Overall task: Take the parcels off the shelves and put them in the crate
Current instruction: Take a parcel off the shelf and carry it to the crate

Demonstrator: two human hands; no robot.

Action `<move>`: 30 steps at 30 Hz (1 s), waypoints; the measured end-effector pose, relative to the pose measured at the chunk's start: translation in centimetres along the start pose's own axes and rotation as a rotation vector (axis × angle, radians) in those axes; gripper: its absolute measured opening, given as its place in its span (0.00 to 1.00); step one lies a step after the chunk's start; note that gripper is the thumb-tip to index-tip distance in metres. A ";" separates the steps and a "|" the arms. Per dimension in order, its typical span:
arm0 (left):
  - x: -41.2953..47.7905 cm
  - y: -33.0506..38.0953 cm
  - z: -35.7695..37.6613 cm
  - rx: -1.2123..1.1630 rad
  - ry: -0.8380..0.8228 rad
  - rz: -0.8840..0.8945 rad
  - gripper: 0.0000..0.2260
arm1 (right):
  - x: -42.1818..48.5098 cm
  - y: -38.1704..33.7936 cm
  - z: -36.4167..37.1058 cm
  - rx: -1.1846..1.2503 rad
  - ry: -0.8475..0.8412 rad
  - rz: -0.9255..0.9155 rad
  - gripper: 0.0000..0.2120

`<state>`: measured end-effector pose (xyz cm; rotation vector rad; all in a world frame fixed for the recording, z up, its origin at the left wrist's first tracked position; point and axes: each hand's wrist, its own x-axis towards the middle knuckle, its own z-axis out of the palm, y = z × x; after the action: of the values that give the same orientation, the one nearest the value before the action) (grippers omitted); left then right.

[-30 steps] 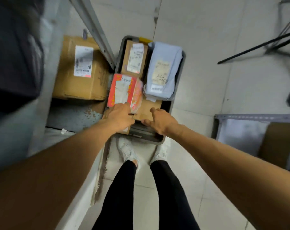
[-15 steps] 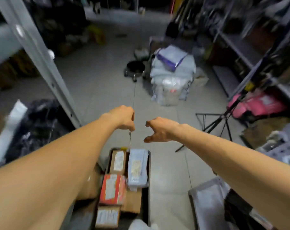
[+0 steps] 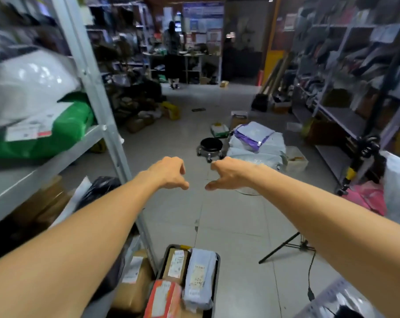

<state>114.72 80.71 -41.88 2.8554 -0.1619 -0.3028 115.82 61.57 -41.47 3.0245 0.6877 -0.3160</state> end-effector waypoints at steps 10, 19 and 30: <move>-18.7 -2.5 -0.4 -0.001 0.157 -0.368 0.22 | -6.2 -11.5 -2.1 -0.083 0.084 -0.485 0.30; -40.3 -5.3 1.0 -0.094 0.336 -0.804 0.19 | -16.0 -27.4 -2.4 -0.106 0.087 -0.908 0.23; -70.8 0.6 4.8 -0.182 0.470 -1.404 0.23 | -37.2 -48.2 -0.5 -0.219 0.037 -1.527 0.31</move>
<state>44.82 88.67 -32.80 2.2445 1.8208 0.1293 62.31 89.29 -32.40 1.6749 2.5811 -0.1325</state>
